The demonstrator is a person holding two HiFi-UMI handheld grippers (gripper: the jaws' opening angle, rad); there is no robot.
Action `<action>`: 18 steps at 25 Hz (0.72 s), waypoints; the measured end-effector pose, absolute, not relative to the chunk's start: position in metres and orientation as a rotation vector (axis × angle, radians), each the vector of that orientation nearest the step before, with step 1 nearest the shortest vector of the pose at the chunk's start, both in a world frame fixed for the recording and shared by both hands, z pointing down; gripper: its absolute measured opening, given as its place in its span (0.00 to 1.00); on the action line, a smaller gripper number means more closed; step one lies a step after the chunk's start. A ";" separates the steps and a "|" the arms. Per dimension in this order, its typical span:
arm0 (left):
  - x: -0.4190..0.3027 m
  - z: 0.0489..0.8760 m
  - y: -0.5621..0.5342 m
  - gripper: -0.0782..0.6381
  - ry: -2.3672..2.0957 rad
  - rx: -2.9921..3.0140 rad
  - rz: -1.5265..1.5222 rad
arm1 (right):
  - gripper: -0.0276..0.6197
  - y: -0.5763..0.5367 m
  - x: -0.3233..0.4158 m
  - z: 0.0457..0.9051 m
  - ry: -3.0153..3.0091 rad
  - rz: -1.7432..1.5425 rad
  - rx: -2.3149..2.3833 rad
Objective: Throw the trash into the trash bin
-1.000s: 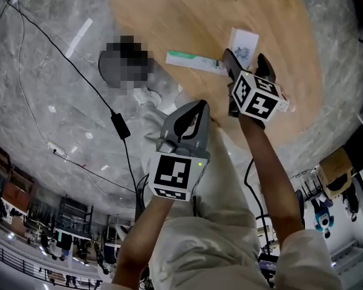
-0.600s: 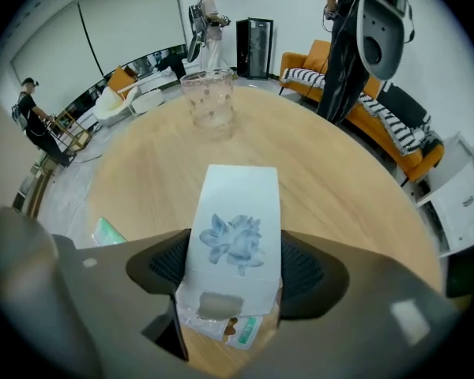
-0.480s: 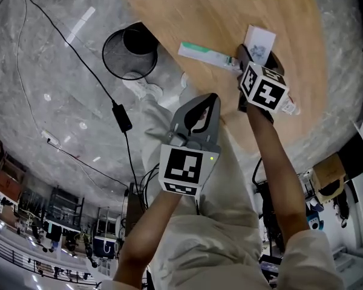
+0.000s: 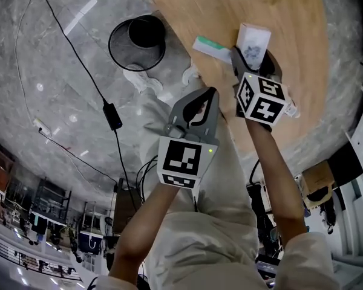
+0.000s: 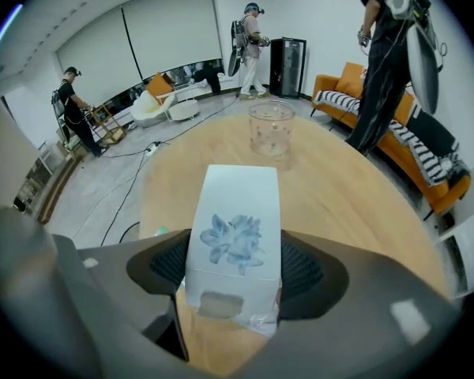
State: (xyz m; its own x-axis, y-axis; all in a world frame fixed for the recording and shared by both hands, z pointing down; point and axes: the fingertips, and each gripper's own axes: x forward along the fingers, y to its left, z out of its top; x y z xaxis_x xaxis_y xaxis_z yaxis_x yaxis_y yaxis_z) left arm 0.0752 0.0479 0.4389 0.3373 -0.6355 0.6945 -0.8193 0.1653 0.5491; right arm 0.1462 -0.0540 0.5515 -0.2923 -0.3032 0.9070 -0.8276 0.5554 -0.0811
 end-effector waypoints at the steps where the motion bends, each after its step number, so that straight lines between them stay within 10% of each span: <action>1: 0.071 0.440 0.050 0.11 -1.379 1.532 0.213 | 0.59 -0.049 0.139 0.552 -1.861 0.699 0.908; 18: -0.022 0.469 0.127 0.11 -1.534 1.318 0.141 | 0.59 0.059 -0.007 0.548 -2.000 0.630 0.538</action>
State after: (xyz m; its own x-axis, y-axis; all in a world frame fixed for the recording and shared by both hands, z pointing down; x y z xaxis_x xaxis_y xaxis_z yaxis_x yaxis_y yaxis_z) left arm -0.0223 0.1269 0.4692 0.1685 -0.6459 0.7446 -0.7712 0.3840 0.5077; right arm -0.0073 0.0591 0.5479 -0.4631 -0.1166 0.8786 -0.5992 0.7717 -0.2134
